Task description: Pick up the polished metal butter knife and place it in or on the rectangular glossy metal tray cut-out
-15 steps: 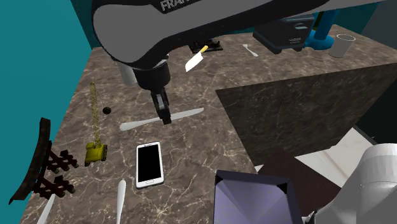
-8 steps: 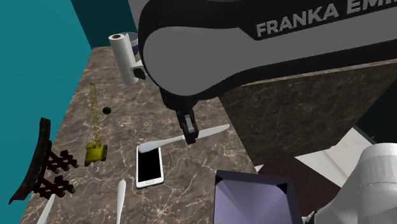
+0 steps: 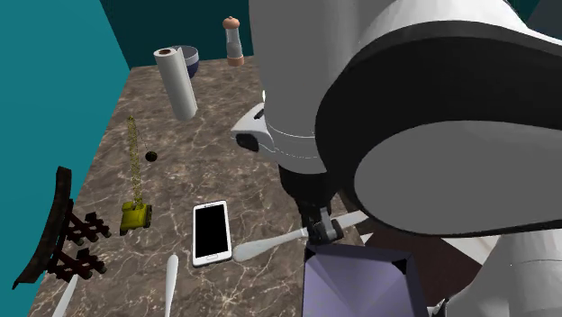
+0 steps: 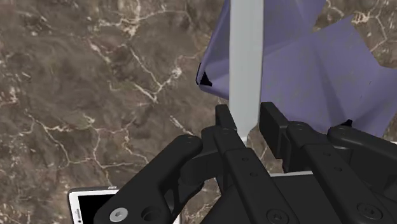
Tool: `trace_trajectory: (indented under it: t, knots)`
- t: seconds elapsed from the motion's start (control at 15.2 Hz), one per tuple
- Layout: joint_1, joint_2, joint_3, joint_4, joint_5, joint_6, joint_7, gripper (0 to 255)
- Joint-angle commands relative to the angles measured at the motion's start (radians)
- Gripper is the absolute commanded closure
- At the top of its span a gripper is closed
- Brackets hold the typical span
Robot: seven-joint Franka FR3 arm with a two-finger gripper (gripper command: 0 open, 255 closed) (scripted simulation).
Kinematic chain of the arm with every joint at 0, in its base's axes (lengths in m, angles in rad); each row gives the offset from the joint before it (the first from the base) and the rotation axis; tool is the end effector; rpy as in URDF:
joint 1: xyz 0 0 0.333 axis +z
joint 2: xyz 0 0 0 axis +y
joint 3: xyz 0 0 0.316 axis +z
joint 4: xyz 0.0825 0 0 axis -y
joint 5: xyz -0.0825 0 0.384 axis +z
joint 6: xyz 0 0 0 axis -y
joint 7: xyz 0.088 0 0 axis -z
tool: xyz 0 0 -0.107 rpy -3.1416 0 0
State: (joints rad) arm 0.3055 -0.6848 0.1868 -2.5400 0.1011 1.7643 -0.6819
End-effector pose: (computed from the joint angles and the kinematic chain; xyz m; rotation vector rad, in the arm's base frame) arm 0.2900 0.1700 0.4823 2.6660 1.6393 -0.1556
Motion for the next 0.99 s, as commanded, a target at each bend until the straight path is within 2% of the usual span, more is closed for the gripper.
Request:
trace_trajectory:
  t: [0.0,0.46,0.92]
  knots:
    - [0.021,-0.083,0.010,-0.046,0.020,-0.037,0.017,255]
    - [0.124,-0.399,0.066,-0.184,0.112,-0.211,0.111,255]
    - [0.137,-0.409,0.088,-0.281,0.136,-0.125,0.110,255]
